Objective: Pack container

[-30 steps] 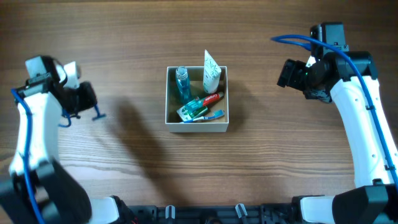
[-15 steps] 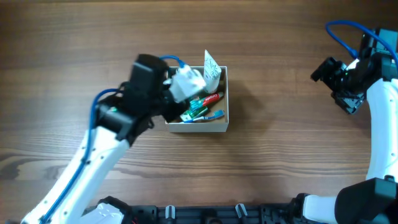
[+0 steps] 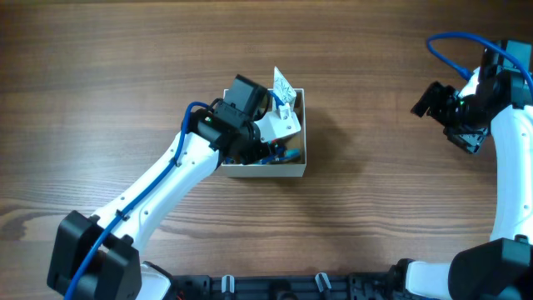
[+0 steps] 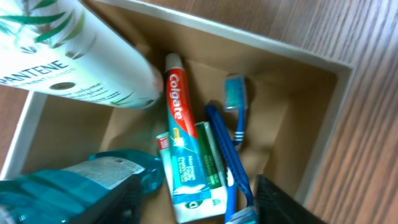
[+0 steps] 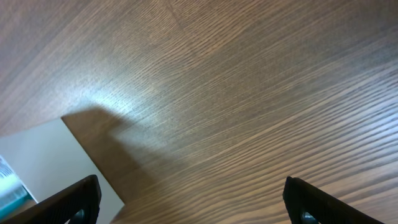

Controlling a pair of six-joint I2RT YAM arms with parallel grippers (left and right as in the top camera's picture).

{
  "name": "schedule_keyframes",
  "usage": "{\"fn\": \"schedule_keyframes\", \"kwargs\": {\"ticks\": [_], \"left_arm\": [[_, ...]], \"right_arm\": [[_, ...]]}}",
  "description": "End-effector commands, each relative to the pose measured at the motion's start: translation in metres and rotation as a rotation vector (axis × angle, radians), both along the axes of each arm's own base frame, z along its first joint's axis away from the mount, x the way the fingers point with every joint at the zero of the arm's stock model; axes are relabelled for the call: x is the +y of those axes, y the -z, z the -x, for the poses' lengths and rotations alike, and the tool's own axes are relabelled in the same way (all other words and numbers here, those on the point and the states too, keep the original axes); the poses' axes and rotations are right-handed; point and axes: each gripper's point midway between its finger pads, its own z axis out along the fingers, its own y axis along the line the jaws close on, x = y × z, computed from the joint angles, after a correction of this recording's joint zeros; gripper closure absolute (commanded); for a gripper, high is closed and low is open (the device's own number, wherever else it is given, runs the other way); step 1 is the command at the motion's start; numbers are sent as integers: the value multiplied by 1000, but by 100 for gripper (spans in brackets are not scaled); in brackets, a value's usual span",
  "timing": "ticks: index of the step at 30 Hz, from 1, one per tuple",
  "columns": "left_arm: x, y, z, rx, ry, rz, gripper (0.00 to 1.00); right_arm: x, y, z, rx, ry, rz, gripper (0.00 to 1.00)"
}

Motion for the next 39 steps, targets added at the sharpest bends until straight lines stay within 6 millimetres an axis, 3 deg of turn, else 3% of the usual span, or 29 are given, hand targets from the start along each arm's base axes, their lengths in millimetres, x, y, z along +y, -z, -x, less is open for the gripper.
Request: {"fn": "schedule_keyframes", "kwargs": {"ticks": [1,4,5,7,8,11,15,19,22,26,29,32,35,39], "left_arm": [[23,-31,-17,-87,-208,2,27],[48,-71,-24,-148,-449,97,14],[62,-88,-27,-161,-552,157,0],[86,-105,-33,-170,-696,240,0],[110,-115,-39,-176,-814,291,0],[167,-118,-52,-175,-1045,345,0],[211,-109,-56,-150,-1198,354,0],[211,-108,-54,-118,-1193,377,0],[212,-110,-45,-106,-1200,373,0],[208,-114,-16,-33,-1222,395,0],[198,-131,10,-15,-1176,451,0],[194,-159,36,-78,-1131,513,0],[195,-181,60,-163,-1094,557,0],[197,-189,107,-239,-1071,609,0]], "right_arm": [[3,1,-1,-5,-69,6,6],[18,-13,-10,-81,-179,43,9],[32,-25,-17,-148,-257,69,8],[52,-41,-26,-230,-326,116,9],[64,-51,-32,-279,-367,164,8],[97,-60,-48,-361,-491,243,0],[117,-71,-77,-477,-548,280,0],[120,-78,-77,-509,-601,294,0],[123,-85,-63,-506,-591,255,0],[118,-120,-42,-591,-517,242,0],[104,-146,-16,-642,-439,272,0],[98,-159,15,-703,-409,265,0],[90,-147,42,-717,-391,283,0],[81,-97,82,-701,-386,295,0]]}}
